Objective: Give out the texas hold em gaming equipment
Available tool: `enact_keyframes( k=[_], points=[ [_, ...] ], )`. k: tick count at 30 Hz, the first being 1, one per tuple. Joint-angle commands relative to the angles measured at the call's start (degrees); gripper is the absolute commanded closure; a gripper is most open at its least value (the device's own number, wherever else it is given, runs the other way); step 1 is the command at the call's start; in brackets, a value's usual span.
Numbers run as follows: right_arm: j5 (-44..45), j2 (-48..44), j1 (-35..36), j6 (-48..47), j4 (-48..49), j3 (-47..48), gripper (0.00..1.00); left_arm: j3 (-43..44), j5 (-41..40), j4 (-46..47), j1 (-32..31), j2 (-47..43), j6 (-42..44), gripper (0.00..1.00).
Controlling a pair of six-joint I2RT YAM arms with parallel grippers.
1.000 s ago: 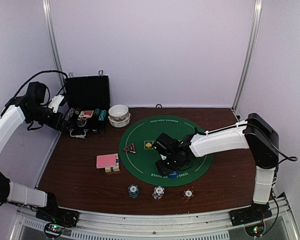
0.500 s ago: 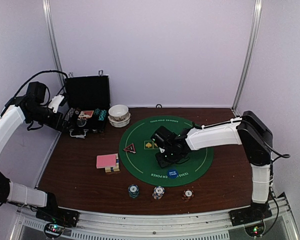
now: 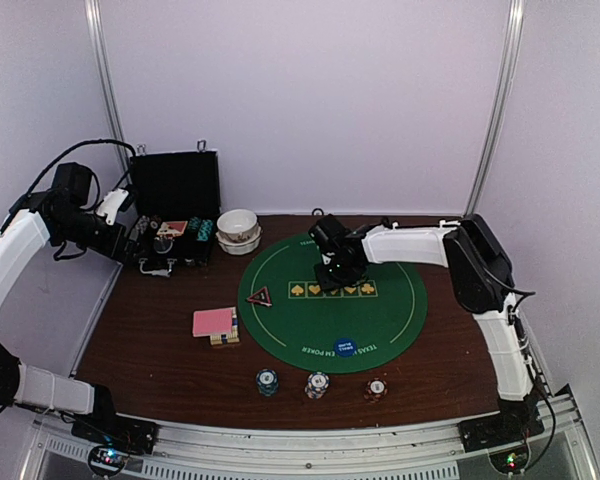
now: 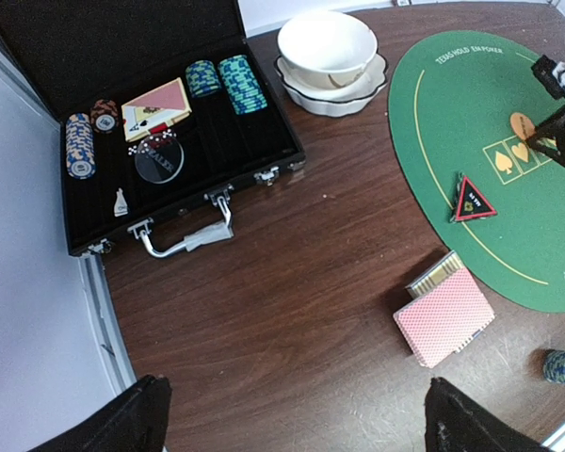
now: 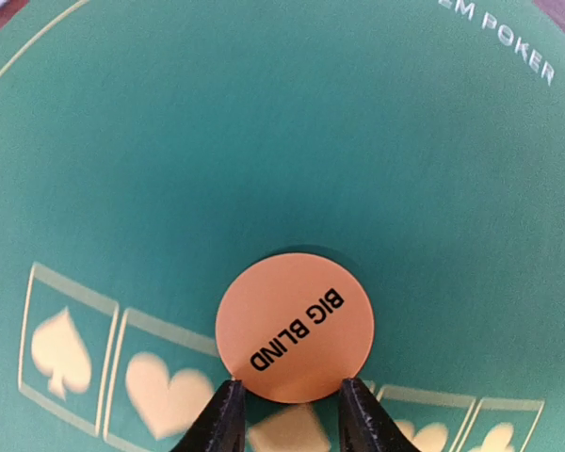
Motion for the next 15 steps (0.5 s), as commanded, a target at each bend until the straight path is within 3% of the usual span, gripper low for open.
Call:
enact_keyframes(
  k=[1,15],
  points=[
    [1.26,5.76,-3.14,-1.50,-3.76,9.15,0.66,0.84,1.01,0.11,0.41,-1.12,0.21,0.02],
    [-2.87,19.94,-8.15,-1.43,-9.43,33.04,0.65,0.08,2.34,-0.26,0.41,-0.79,0.46,0.02]
  ],
)
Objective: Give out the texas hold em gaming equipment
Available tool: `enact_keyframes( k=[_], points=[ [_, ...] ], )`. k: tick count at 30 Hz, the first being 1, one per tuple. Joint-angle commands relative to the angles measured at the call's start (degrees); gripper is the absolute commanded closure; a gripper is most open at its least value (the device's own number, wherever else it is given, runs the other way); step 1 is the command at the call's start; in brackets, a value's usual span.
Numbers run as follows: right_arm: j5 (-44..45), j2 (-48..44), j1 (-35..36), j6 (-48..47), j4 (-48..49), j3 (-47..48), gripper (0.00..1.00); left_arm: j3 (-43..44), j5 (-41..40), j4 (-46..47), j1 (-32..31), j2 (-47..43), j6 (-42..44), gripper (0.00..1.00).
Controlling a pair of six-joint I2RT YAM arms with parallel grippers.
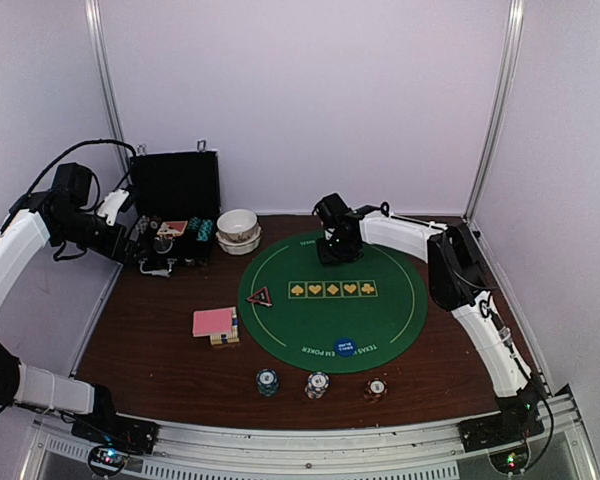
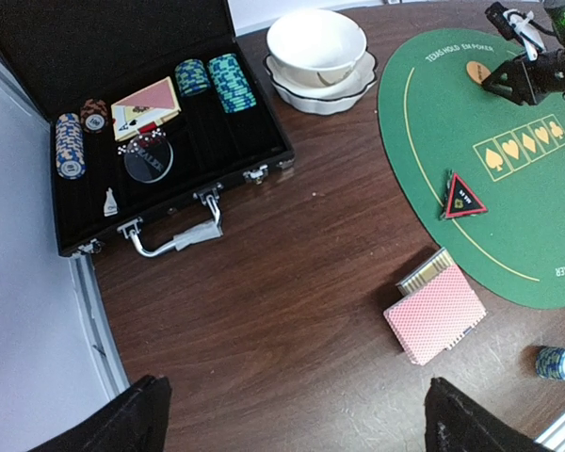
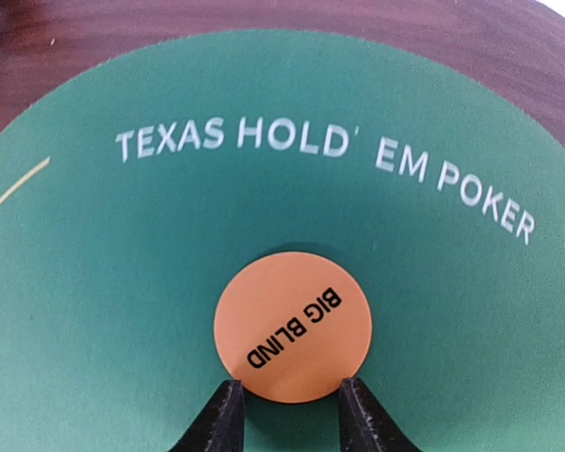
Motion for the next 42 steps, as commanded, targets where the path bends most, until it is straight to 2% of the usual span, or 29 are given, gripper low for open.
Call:
enact_keyframes(
  k=[1,7,10,13,16,21,30,35,42],
  points=[
    [-1.52,4.13,-1.33,-0.67,-2.34,6.16,0.64,0.10,1.06,0.23,0.41,-0.75,0.46,0.02],
    [-2.82,6.32,-1.78,-1.00,-2.02,9.72,0.58,0.25,1.01,0.18,0.41,-0.65,0.60,0.02],
    [-3.44,5.29,-1.70,-1.89,-2.16,9.93,0.49,0.27,0.77,0.23,0.41,-0.69,0.63,0.03],
    [-3.03,1.64,-1.06,-3.25,-2.31,8.16,0.34,0.39,0.09,0.13,0.41,-0.82,0.79,0.02],
    [-2.66,-4.47,0.16,-4.38,-0.26,1.37,0.23,0.77,-0.81,-0.03,0.41,-0.88,0.99,0.02],
    [-2.29,-17.85,3.99,-4.44,6.82,-17.99,0.14,2.25,-2.73,-0.87,0.41,-0.52,0.85,0.03],
    [-3.28,-34.35,15.57,-0.75,12.52,-48.15,0.21,6.21,-8.10,-4.41,0.41,2.32,-1.22,0.02],
    [-2.71,-37.42,20.22,0.30,10.95,-54.02,0.27,7.50,-8.87,-4.62,0.41,2.41,-1.77,0.02],
    [-1.09,-39.03,22.03,1.31,10.24,-58.31,0.31,7.69,-9.27,-5.08,0.41,2.70,-0.24,0.02]
  ],
)
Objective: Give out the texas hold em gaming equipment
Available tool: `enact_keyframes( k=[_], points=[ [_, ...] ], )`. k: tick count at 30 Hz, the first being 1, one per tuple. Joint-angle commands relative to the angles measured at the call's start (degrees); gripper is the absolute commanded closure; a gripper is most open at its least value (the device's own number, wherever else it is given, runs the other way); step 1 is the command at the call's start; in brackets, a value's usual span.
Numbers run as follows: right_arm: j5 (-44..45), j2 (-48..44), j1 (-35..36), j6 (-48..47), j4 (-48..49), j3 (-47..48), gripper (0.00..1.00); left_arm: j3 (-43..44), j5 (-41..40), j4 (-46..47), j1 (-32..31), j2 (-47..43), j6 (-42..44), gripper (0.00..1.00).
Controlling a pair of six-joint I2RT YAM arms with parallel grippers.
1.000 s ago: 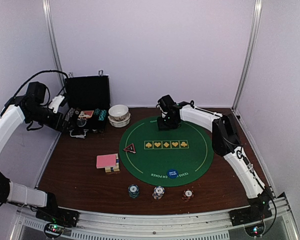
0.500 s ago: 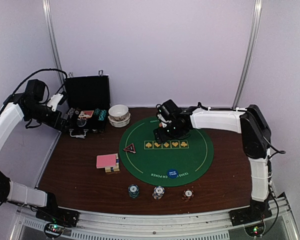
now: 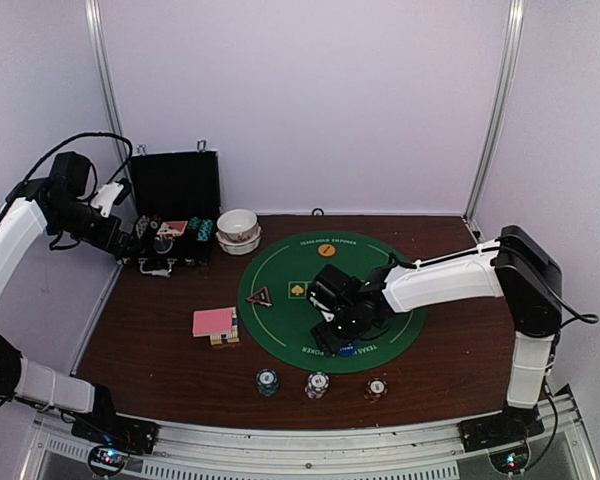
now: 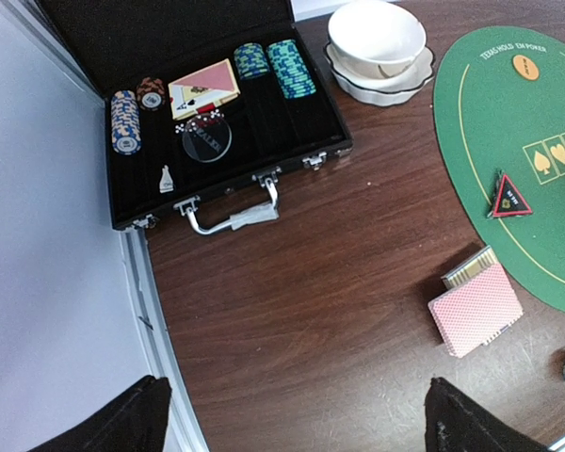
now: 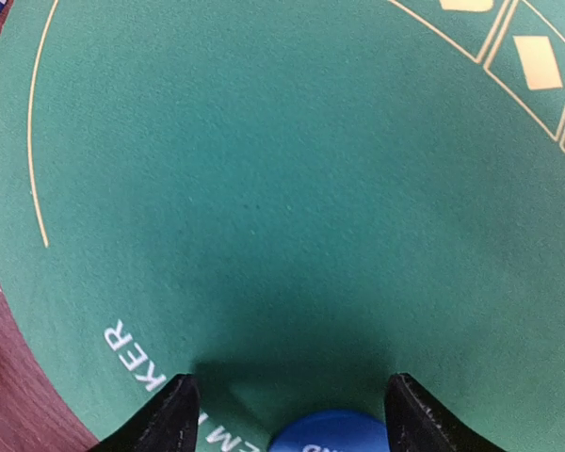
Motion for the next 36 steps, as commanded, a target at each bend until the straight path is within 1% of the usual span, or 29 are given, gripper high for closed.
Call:
enact_keyframes(
  k=[1,6,14,18,28,33,34,36],
  points=[
    [2.40,-3.48,0.51,1.33,-0.68,-2.33,0.32,1.27,-1.09,-0.38,0.41,0.51,0.90,0.03],
    [3.78,-4.43,0.51,1.67,-0.72,-5.10,0.39,1.04,-0.44,-0.26,0.41,-0.08,1.29,0.03],
    [4.42,-5.49,0.46,2.34,-0.81,-8.51,0.55,0.87,1.08,-0.38,0.41,-0.68,1.30,0.02],
    [6.33,-7.08,-0.27,2.43,-1.96,-10.45,0.58,0.47,1.54,-0.35,0.41,-0.97,1.51,0.03],
    [10.50,-11.88,-3.36,1.37,-5.69,-14.95,0.59,0.03,2.93,-0.56,0.41,-1.39,2.00,0.02],
    [11.00,-12.97,-4.88,1.68,-5.87,-16.53,0.59,-0.43,3.43,-0.59,0.42,-1.50,2.21,0.02],
    [11.15,-13.22,-5.01,1.68,-5.94,-16.52,0.57,-0.45,3.41,-0.60,0.41,-1.56,2.30,0.03],
    [11.61,-13.67,-5.12,1.68,-6.60,-15.87,0.49,-0.42,3.40,-0.61,0.41,-1.59,2.39,0.02]
  ],
)
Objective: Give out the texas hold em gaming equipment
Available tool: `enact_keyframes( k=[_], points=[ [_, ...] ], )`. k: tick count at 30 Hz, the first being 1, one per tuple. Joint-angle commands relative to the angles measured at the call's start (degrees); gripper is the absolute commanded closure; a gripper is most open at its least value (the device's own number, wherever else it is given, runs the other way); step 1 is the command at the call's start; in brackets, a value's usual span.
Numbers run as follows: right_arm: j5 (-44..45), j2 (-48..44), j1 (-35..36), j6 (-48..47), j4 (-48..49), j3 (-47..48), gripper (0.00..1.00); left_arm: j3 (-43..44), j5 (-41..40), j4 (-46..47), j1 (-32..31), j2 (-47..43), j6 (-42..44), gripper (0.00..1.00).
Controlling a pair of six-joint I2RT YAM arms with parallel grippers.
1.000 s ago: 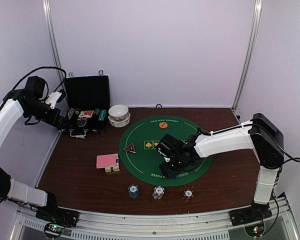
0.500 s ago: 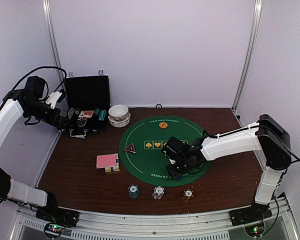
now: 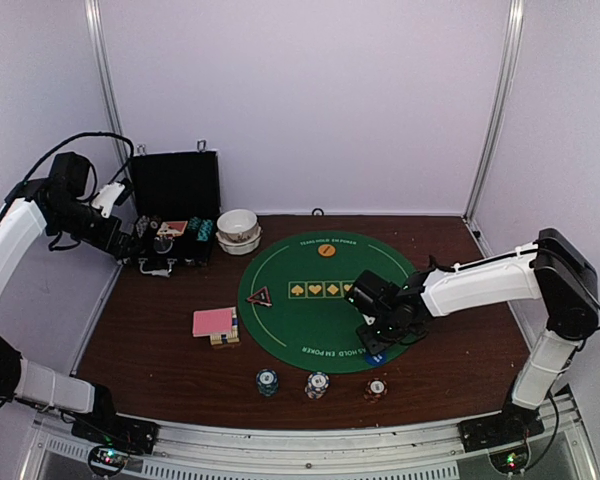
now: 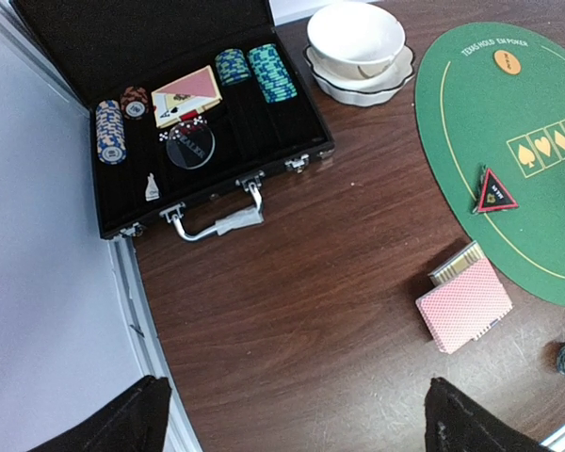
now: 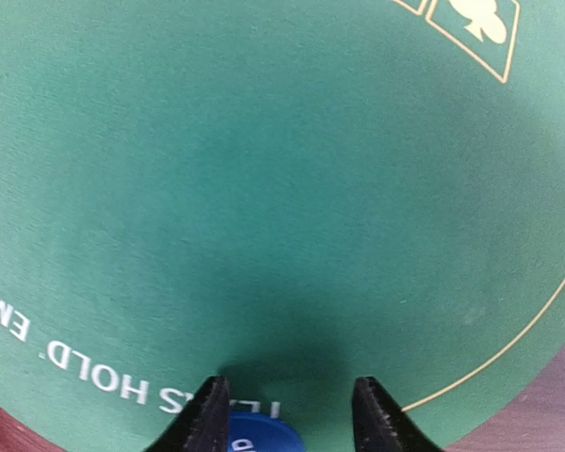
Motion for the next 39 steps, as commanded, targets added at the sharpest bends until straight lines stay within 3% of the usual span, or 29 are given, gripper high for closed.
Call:
enact_keyframes(
  k=[1,6,14,22,33,39],
  points=[
    [4.03,-2.14,-0.99,-0.13,-4.86,-0.06,0.46,-0.27,1.22,-0.19,0.41,-1.32,0.95,0.02],
    [1.40,-4.76,-0.62,-0.33,-7.31,2.54,0.26,-0.17,1.09,-0.19,0.41,-1.37,1.25,0.02],
    [-6.53,-7.46,1.89,1.59,-8.13,-0.84,0.18,-0.26,1.27,-0.19,0.41,-1.42,1.70,0.02],
    [-7.55,-6.13,1.91,3.82,-4.49,-5.46,0.28,0.25,1.22,-0.36,0.41,-1.23,1.56,0.03],
    [-4.31,-4.16,-0.91,3.04,-3.65,-4.11,0.43,0.36,1.54,-0.68,0.41,-1.64,1.48,0.03],
    [-4.38,-3.91,-2.70,2.30,-3.25,-3.19,0.46,1.17,2.08,-1.18,0.41,-1.13,1.26,0.03]
  ],
)
